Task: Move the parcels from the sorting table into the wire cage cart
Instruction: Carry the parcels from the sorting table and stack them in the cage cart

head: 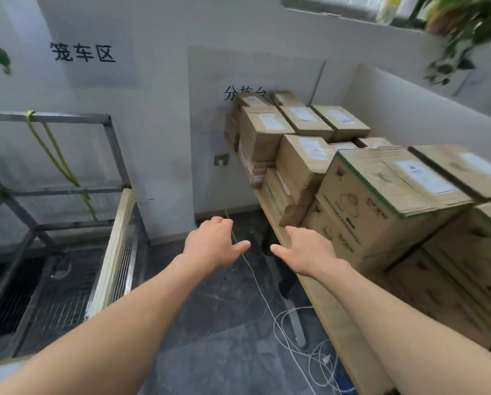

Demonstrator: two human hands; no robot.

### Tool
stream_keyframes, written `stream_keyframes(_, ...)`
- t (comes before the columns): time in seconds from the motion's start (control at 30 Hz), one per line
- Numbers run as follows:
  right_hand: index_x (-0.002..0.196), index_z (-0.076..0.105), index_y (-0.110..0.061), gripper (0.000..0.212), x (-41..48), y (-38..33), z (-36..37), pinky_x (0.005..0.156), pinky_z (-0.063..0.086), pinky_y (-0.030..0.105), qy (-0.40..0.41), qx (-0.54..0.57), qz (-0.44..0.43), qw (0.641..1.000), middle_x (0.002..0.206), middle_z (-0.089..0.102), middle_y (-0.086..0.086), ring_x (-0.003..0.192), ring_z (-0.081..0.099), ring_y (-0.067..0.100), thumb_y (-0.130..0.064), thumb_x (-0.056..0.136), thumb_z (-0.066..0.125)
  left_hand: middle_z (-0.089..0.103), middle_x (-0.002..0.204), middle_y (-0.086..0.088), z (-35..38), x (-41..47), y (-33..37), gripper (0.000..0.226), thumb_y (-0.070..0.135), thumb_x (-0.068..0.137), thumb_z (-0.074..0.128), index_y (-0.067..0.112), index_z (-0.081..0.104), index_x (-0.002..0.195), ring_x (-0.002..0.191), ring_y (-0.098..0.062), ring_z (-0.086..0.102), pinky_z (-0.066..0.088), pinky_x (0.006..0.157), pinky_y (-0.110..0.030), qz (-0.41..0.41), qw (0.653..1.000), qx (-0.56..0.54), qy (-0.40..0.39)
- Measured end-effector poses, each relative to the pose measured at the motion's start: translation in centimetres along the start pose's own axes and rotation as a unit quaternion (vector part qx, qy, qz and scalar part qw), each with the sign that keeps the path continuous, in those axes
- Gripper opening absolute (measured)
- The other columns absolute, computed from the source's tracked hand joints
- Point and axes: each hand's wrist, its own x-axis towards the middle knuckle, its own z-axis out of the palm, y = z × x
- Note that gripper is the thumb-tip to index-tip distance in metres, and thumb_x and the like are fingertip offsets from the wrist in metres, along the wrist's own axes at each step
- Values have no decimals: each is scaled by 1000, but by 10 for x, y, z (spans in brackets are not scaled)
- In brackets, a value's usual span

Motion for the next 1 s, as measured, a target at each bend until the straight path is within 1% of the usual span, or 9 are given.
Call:
stream_keyframes(0.13, 145, 47, -22, 68, -22, 41, -3, 99, 47, 41, 3, 13, 44, 999, 143, 56, 1, 129, 54, 26, -67, 94, 45, 51, 142, 0, 8, 6, 39, 64, 66, 92, 50, 19, 51, 136, 128, -23, 51, 49, 94, -43, 42, 999, 5, -8)
stream_keyframes(0.23, 134, 53, -21, 61, -37, 71, -9, 93, 49, 40, 13, 16, 63, 998, 133, 62, 3, 120, 58, 26, -66, 94, 46, 51, 143, -1, 14, 10, 70, 65, 66, 91, 50, 19, 51, 136, 127, -23, 52, 50, 95, -43, 71, 997, 1, -9)
stream_keyframes(0.33, 134, 55, -19, 61, -49, 102, -16, 95, 50, 40, 19, 28, 88, 995, 133, 62, 3, 120, 58, 27, -65, 94, 48, 50, 144, -1, 18, 14, 102, 67, 67, 91, 50, 20, 49, 138, 128, -23, 52, 49, 97, -45, 99, 995, -1, -6)
stream_keyframes(0.47, 123, 61, -26, 56, -62, 145, -24, 88, 54, 39, 16, 38, 109, 993, 123, 67, -1, 107, 62, 24, -69, 89, 48, 48, 146, -1, 25, 15, 145, 70, 67, 92, 49, 19, 46, 142, 129, -22, 51, 49, 97, -43, 115, 993, 4, -14)
stream_keyframes(0.6, 125, 64, -24, 59, -73, 190, -33, 88, 53, 38, 16, 42, 137, 990, 123, 67, -2, 112, 62, 24, -68, 89, 49, 47, 147, -1, 28, 14, 185, 71, 68, 92, 48, 20, 44, 144, 130, -22, 50, 48, 97, -42, 124, 992, 2, -21)
stream_keyframes(0.77, 104, 67, -22, 49, -77, 240, -52, 82, 52, 37, 52, 42, 166, 984, 110, 69, -1, 107, 63, 26, -66, 90, 49, 51, 141, 0, 29, 18, 224, 71, 73, 91, 44, 22, 48, 140, 121, -22, 55, 51, 90, -41, 117, 993, -11, -15)
stream_keyframes(0.8, 104, 67, -22, 49, -77, 248, -57, 81, 52, 36, 62, 44, 173, 982, 110, 69, -1, 106, 63, 27, -66, 90, 49, 52, 139, 1, 30, 20, 230, 71, 74, 91, 41, 22, 49, 139, 118, -22, 56, 52, 88, -41, 114, 993, -14, -15)
stream_keyframes(0.9, 129, 62, -23, 58, -75, 270, -71, 85, 51, 37, 97, 59, 183, 977, 122, 68, -1, 114, 62, 26, -65, 92, 48, 56, 130, 2, 31, 25, 247, 69, 77, 91, 31, 24, 55, 130, 107, -20, 58, 53, 84, -42, 104, 994, -39, -12)
stream_keyframes(1.0, 141, 54, -21, 65, -71, 285, -85, 86, 52, 38, 127, 73, 175, 974, 122, 69, 0, 115, 62, 25, -65, 93, 49, 59, 123, 2, 29, 29, 263, 70, 77, 93, 26, 22, 56, 124, 102, -21, 57, 51, 80, -40, 86, 994, -61, 2)
